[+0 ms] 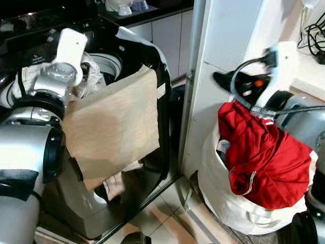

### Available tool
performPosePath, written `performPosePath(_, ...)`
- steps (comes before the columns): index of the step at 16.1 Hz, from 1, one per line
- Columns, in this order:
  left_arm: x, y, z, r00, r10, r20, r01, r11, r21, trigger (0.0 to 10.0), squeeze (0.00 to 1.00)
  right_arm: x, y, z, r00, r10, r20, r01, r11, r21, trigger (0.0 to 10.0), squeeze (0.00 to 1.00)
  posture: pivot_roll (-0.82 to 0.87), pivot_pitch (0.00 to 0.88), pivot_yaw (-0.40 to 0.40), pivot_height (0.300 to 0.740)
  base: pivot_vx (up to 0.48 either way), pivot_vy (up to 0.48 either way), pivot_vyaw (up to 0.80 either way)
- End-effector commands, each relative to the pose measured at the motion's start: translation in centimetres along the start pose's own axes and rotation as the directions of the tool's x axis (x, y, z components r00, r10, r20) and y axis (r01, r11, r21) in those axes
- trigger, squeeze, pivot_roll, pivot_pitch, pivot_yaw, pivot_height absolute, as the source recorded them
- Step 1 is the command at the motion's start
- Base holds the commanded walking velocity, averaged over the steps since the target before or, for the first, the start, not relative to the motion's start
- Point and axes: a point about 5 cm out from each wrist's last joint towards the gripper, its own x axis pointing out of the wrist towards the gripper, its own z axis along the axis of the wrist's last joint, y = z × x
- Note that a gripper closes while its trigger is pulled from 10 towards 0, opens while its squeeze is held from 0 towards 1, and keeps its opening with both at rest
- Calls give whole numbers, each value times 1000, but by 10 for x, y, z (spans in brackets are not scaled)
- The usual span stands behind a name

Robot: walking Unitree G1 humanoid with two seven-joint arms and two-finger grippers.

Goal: Clothes washing

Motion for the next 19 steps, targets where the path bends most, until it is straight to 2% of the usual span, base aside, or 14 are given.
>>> performPosePath(1, 0, -11, 24, 988, -121, 96, 120, 993, 17, 10000, 0, 1, -4, 7, 998, -51, 38, 51, 999, 6, 10000, 0, -22, 0, 80, 740, 0, 0, 0)
performPosePath(2, 0, -18, 25, 978, -180, 108, 185, 982, -35, 10000, 0, 2, -8, 7, 996, -82, 47, 81, 996, 23, 10000, 0, -25, 0, 84, 740, 0, 0, 0)
performPosePath(3, 1, -28, 19, 968, -246, 56, 246, 969, 8, 10000, 0, 2, -13, 6, 991, -122, 50, 120, 992, 42, 10000, 0, -26, 0, 88, 740, 0, 0, 0)
performPosePath(5, 1, -30, 13, 968, -249, 31, 250, 968, -37, 10000, 0, 1, -11, 4, 992, -116, 41, 115, 993, 37, 10000, 0, -32, 0, 98, 740, 0, 0, 0)
performPosePath(6, 2, -24, 9, 984, -179, -13, 179, 984, -17, 10000, 0, 0, -9, 2, 994, -107, 35, 106, 994, 37, 10000, 0, -35, 0, 100, 740, 0, 0, 0)
performPosePath(7, 1, -12, -3, 990, -81, -118, 100, 980, 170, 10000, 0, 0, -7, 1, 994, -101, 28, 100, 994, 35, 10000, 0, -36, 0, 99, 740, 0, 0, 0)
performPosePath(9, -2, -2, -18, 976, -51, -210, 110, 953, 281, 10000, 0, 0, -6, 0, 995, -97, 24, 96, 995, 39, 10000, 0, -35, 0, 99, 740, 0, 0, 0)
performPosePath(10, -2, -1, -20, 976, -60, -209, 105, 972, 211, 10000, 1000, 0, -6, 0, 995, -97, 23, 96, 995, 38, 10000, 0, -36, 0, 97, 740, 0, 0, 0)
performPosePath(11, -2, 1, -15, 988, -71, -138, 60, 995, -79, 10000, 1000, 1, -6, 1, 995, -96, 22, 95, 995, 36, 10000, 0, -32, 0, 90, 740, 0, 0, 0)
performPosePath(12, -2, 2, -12, 991, -59, -117, 41, 988, -150, 10000, 1000, 1, -6, 1, 995, -96, 22, 95, 995, 36, 10000, 0, -31, 0, 90, 740, 0, 0, 0)
performPosePath(14, -2, 7, -9, 997, 6, -72, -33, 925, -379, 10000, 1000, 2, -5, 2, 996, -90, 25, 89, 995, 41, 10000, 0, -28, 0, 86, 740, 0, 0, 0)
performPosePath(15, -2, 6, -11, 997, 6, -77, -37, 912, -408, 10000, 1000, 3, -4, 1, 996, -90, 24, 88, 995, 45, 10000, 0, -28, 0, 88, 740, 0, 0, 0)
performPosePath(16, -2, 7, -14, 997, 26, -77, -52, 931, -360, 10000, 1000, 3, -4, 1, 996, -89, 25, 88, 995, 44, 10000, 0, -33, 0, 92, 740, 0, 0, 0)
performPosePath(19, 0, -4, 10, 985, 12, 172, 27, 975, -223, 10000, 984, 1, -10, 2, 987, -156, 48, 155, 988, 25, 10000, 0, -41, 0, 98, 740, 0, 0, 0)
